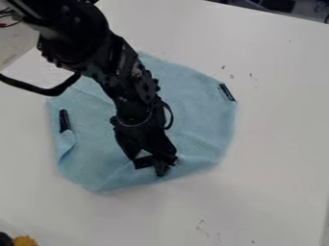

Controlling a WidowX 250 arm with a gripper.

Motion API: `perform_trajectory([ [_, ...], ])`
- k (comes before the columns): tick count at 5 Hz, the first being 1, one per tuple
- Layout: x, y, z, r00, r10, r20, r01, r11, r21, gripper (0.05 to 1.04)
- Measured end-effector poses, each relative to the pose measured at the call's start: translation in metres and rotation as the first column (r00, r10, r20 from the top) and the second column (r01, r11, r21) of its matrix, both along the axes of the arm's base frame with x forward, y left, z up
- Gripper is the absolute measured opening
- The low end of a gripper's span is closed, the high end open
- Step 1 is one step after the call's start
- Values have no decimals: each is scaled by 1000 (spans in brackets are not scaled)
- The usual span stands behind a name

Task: Fold the cloth from bottom right to top left

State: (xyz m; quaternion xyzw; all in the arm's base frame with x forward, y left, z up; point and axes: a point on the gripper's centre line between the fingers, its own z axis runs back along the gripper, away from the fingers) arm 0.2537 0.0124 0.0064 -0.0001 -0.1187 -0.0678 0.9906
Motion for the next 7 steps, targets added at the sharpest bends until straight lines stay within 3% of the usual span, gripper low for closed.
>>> perform_trajectory([
  [2, -18, -4, 4, 998, 0, 69, -5, 997, 75, 969],
  [4, -29, -5, 3, 987, 17, 160, -33, 995, 98, 460],
  [5, -30, -6, 2, 982, 12, 190, -30, 995, 94, 283],
  [6, -30, -7, 2, 978, 2, 208, -21, 996, 88, 183],
  [7, -27, -5, 4, 986, -12, 163, -4, 996, 94, 131],
])
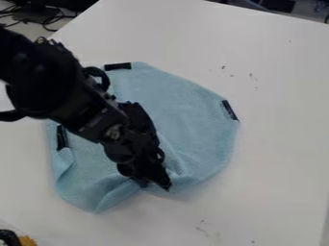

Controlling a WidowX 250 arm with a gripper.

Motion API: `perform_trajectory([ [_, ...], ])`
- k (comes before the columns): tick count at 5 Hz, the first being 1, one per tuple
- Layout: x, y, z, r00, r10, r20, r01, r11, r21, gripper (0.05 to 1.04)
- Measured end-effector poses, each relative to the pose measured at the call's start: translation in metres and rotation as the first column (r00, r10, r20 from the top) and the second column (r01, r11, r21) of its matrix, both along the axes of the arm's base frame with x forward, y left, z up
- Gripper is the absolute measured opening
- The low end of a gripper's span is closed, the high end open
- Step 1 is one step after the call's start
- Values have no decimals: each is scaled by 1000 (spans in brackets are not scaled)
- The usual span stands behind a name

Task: Fold the cloth from bottom right to top left

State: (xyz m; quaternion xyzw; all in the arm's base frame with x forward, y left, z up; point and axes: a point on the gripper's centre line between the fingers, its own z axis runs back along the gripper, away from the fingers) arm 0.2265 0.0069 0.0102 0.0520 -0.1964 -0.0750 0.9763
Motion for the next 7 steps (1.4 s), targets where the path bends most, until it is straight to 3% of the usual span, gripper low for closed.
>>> perform_trajectory([
  [1, 12, 3, 20, 993, 37, -112, -35, 999, 20, 106],
  [2, 43, 10, 60, 987, 62, -148, -58, 998, 37, 106],
  [3, 65, 34, 70, 983, 90, -158, -90, 996, 8, 104],
  [5, 124, 104, 47, 982, 96, -164, -110, 991, -81, 104],
  [6, 148, 137, 27, 973, 119, -198, -146, 981, -130, 104],
  [7, 159, 156, 9, 969, 121, -216, -160, 972, -173, 126],
])
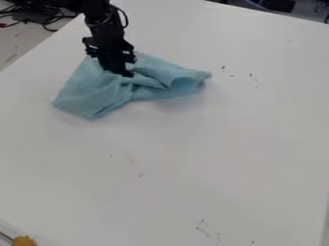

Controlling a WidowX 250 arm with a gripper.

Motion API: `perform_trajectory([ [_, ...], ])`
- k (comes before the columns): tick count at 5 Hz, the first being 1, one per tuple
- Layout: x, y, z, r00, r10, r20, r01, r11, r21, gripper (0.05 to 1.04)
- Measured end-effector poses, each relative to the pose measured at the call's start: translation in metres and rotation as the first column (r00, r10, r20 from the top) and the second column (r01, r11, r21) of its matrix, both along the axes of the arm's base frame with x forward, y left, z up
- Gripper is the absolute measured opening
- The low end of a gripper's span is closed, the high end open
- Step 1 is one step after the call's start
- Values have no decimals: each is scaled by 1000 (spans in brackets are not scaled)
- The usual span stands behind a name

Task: Fold the cloth from bottom right to top left

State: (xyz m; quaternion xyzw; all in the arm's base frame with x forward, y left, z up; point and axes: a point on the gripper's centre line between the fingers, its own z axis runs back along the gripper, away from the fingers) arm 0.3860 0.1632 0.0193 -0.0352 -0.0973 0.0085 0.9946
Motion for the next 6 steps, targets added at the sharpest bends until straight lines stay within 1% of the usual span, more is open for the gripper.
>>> perform_trajectory([
  [1, 4, 3, -5, 1000, -4, 10, 4, 1000, -7, 320],
  [2, 3, 8, -6, 1000, -21, 10, 21, 999, 25, 603],
  [3, 2, 5, 3, 998, -63, 13, 62, 992, 108, 892],
  [4, 7, -8, 38, 988, -148, 34, 137, 966, 221, 1011],
  [5, 8, -19, 66, 979, -202, 43, 181, 939, 291, 1008],
  [6, 6, -30, 79, 971, -231, 55, 204, 930, 305, 1002],
])
